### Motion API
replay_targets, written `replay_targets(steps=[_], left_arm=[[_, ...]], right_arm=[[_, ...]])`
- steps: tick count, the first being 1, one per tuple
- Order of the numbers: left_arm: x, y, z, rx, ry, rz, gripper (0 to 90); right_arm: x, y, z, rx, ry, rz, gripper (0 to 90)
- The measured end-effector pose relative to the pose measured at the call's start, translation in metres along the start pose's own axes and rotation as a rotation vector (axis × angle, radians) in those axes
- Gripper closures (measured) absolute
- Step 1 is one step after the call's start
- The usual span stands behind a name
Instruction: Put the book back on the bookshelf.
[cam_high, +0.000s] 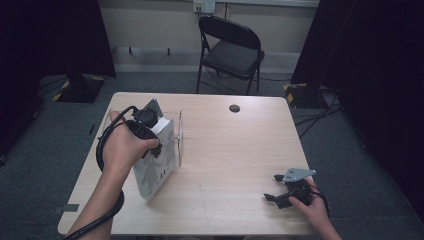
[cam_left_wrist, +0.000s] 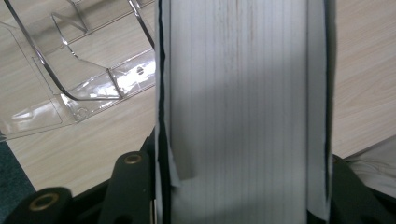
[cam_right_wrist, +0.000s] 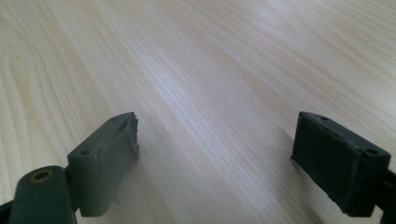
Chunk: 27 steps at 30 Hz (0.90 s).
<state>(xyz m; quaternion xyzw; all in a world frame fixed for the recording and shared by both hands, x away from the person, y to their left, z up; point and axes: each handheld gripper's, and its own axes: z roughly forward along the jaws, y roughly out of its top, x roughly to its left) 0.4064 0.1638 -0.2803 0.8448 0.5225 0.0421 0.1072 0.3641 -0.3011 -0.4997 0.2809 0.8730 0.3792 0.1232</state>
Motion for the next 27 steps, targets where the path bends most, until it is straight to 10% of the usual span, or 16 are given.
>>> replay_targets(steps=[2, 6, 8, 11, 27], left_arm=[[0.002, 0.002, 0.0, 0.001, -0.002, 0.023, 53.4], [-0.005, 0.003, 0.001, 0.009, -0.004, -0.064, 53.4], [-0.001, 0.006, 0.002, 0.006, 0.011, 0.002, 53.4], [-0.005, 0.008, 0.003, -0.008, 0.008, -0.068, 53.4], [-0.001, 0.017, 0.005, -0.018, 0.029, -0.093, 53.3]], right_arm=[[0.0, 0.0, 0.0, 0.0, 0.0, 0.0, 13.3], [0.0, 0.0, 0.0, -0.001, 0.002, 0.0, 13.3], [0.0, 0.0, 0.0, 0.0, 0.001, 0.0, 13.3], [0.0, 0.0, 0.0, 0.002, 0.001, -0.001, 13.3], [0.0, 0.0, 0.0, 0.0, 0.004, -0.001, 13.3]])
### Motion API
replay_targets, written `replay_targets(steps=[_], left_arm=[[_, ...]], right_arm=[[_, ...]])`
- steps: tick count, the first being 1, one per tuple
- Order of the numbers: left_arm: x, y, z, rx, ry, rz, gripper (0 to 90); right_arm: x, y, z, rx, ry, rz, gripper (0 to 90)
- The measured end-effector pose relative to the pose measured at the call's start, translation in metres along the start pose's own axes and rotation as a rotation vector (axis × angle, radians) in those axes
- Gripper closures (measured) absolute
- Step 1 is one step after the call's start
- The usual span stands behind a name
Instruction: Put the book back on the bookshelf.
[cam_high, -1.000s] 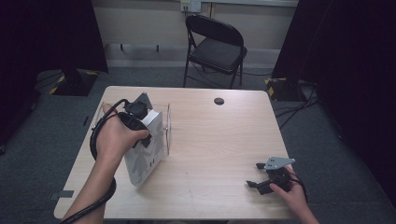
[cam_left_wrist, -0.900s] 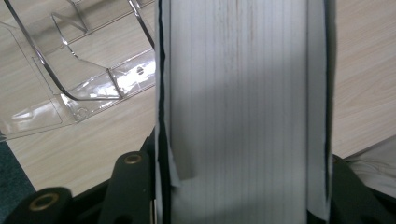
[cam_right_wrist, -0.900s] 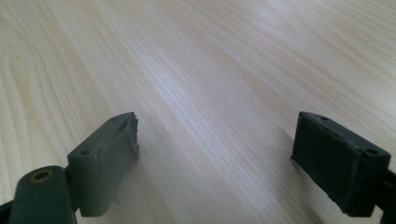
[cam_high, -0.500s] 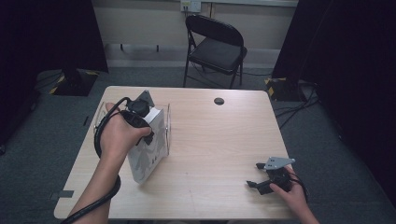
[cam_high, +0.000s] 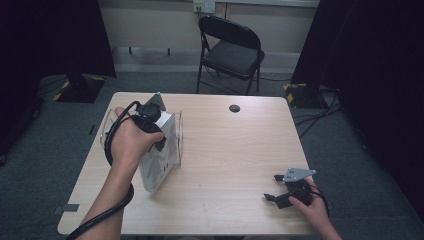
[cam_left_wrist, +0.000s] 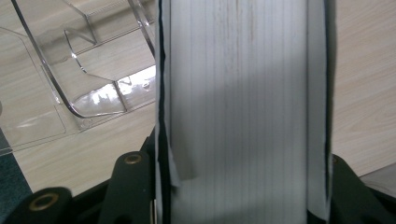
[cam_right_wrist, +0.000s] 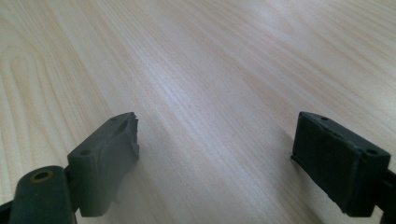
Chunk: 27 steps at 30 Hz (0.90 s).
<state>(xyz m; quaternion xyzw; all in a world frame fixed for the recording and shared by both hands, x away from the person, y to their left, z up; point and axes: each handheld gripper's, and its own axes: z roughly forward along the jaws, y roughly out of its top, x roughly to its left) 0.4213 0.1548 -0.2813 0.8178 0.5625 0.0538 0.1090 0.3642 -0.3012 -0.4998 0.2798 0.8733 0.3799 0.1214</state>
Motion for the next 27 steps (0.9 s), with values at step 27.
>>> replay_targets(steps=[27], left_arm=[[0.004, 0.016, 0.006, -0.015, 0.015, -0.076, 53.3]], right_arm=[[0.0, 0.0, 0.0, 0.002, -0.003, 0.0, 13.3]])
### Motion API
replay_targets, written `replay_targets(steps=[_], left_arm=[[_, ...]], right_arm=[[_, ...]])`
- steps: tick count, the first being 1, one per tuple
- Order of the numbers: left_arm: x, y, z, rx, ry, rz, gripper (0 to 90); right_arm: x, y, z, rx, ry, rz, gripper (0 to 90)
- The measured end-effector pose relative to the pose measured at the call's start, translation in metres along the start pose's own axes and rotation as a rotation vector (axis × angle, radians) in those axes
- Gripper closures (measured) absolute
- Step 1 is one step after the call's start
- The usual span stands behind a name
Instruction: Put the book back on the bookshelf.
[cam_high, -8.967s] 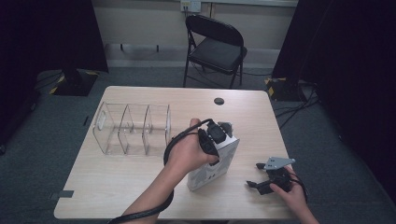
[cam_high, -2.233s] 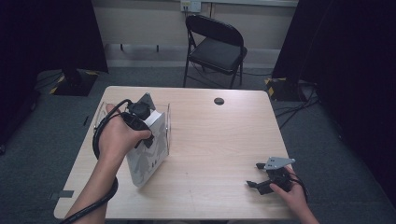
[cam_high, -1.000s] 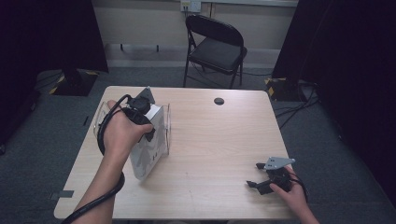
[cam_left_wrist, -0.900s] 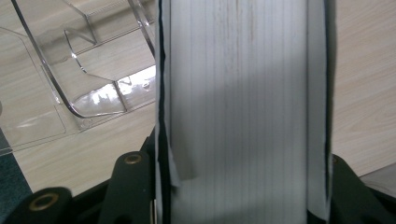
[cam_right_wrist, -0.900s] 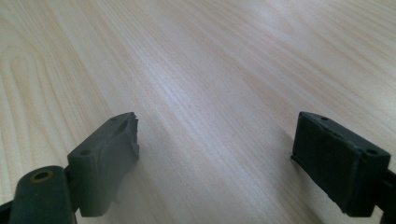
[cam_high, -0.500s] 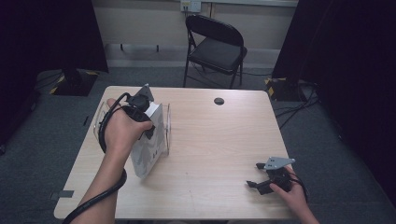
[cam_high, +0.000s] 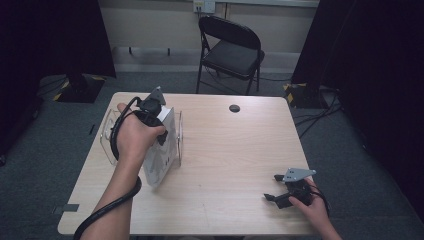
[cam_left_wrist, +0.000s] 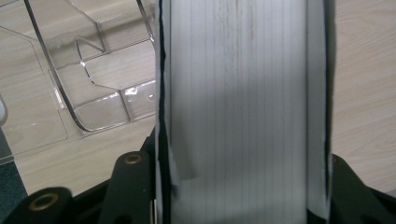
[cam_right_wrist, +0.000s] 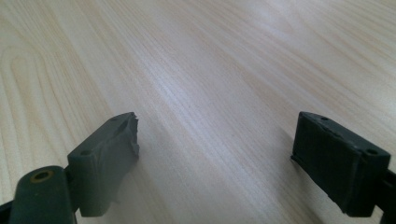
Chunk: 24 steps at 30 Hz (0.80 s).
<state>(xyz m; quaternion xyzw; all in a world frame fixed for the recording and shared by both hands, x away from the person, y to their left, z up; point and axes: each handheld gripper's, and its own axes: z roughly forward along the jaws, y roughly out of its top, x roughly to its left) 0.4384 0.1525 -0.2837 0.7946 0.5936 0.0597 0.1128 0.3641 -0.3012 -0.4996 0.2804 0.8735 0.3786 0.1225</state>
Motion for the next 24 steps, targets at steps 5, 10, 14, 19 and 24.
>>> replay_targets(steps=[5, 10, 14, 19, 24], left_arm=[[0.0, 0.0019, 0.0033, -0.007, 0.001, -0.014, 53.3], [0.0017, 0.0041, 0.0049, -0.007, 0.009, -0.03, 53.3], [0.0038, 0.0049, 0.0055, -0.02, 0.016, -0.036, 53.3], [0.0023, 0.0066, 0.0063, -0.014, 0.008, -0.036, 53.3], [0.0023, 0.0088, 0.0076, -0.014, 0.013, -0.038, 53.3]], right_arm=[[-0.0001, 0.0, 0.0002, -0.002, 0.002, 0.0, 13.3], [0.0, 0.0, 0.0001, -0.001, 0.001, 0.0, 13.3], [0.0001, -0.0001, 0.0002, -0.002, 0.003, -0.001, 13.3], [0.0001, -0.0001, 0.0002, -0.002, 0.004, 0.0, 13.3], [0.0001, -0.0001, 0.0002, -0.002, 0.003, -0.002, 13.4]])
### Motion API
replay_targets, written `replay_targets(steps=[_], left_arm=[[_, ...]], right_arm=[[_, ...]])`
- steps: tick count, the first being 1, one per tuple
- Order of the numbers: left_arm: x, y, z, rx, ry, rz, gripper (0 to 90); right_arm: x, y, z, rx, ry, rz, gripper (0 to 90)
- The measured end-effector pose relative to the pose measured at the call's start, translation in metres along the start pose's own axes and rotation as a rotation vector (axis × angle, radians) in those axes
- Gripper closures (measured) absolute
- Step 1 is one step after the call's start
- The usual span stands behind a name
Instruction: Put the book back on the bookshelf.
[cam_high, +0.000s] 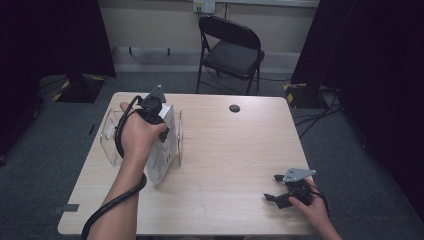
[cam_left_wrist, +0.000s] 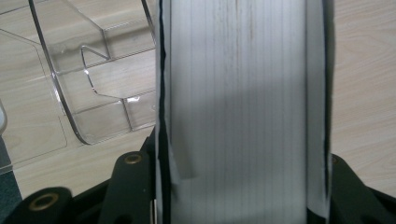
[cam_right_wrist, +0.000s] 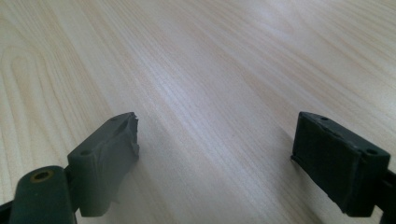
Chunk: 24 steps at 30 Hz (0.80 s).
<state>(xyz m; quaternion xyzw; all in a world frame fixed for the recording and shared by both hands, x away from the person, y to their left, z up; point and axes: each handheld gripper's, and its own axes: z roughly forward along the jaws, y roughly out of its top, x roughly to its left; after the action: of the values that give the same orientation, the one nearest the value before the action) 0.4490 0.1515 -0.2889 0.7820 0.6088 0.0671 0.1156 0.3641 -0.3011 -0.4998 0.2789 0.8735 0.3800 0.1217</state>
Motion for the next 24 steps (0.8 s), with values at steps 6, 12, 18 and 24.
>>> replay_targets(steps=[6, 12, 18, 24], left_arm=[[0.0009, 0.0024, 0.0005, 0.008, 0.001, -0.014, 53.3], [0.0023, 0.0042, 0.0009, 0.007, 0.003, -0.026, 53.3], [0.0036, 0.006, 0.0023, 0.009, 0.003, -0.044, 53.3], [0.0038, 0.008, 0.0038, -0.001, -0.007, -0.055, 53.3]], right_arm=[[0.0001, 0.0, 0.0, 0.0, 0.001, 0.001, 13.4], [0.0004, -0.0002, 0.0005, -0.004, 0.009, 0.002, 13.4], [0.0003, -0.0002, 0.0005, -0.003, 0.01, 0.001, 13.4], [0.0003, -0.0002, 0.0004, -0.003, 0.01, 0.0, 13.3]])
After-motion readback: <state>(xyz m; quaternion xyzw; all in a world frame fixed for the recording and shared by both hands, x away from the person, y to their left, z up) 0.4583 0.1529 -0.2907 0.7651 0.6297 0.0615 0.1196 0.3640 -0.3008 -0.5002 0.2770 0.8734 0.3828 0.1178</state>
